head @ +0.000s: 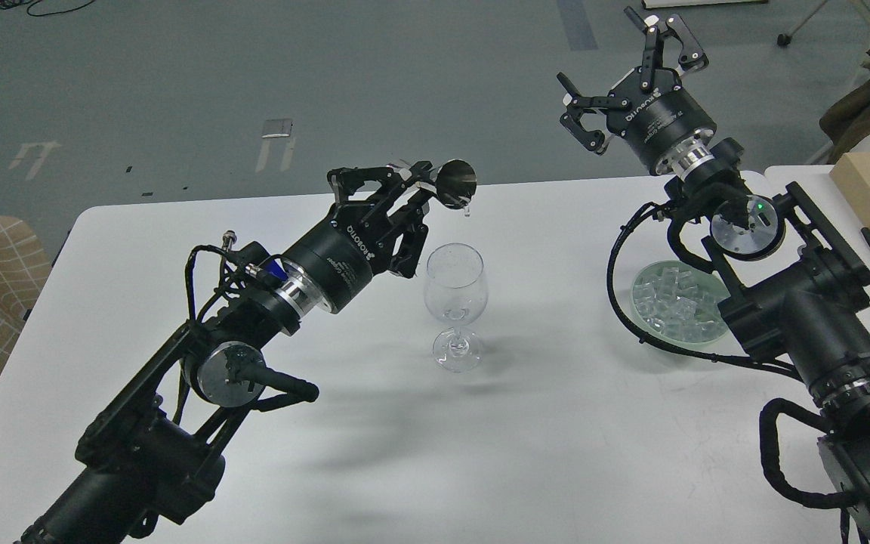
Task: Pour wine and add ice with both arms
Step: 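Tilt the jigger over the wine glass with the left gripper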
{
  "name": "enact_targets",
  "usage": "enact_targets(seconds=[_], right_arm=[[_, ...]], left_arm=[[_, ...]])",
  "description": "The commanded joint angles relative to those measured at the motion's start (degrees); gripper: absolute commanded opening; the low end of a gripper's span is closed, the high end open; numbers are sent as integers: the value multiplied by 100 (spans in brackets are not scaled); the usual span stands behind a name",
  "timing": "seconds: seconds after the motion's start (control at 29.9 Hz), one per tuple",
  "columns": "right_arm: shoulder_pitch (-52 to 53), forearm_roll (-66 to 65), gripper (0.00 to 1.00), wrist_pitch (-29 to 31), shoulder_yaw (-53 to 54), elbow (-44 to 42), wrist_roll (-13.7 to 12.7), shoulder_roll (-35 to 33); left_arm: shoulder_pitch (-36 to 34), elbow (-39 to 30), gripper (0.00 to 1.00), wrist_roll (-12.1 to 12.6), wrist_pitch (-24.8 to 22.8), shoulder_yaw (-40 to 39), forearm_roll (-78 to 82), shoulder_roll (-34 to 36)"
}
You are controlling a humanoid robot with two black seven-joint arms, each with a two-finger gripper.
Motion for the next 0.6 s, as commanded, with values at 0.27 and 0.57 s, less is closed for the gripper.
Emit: enact_targets(seconds=[0.27,0.57], right_arm=[[18,0,100,0,0,0,0,1],[18,0,100,0,0,0,0,1]], left_arm=[[-58,-2,1,-1,-47,0,217,0],[-76,-2,1,-10,-64,-9,437,-9]])
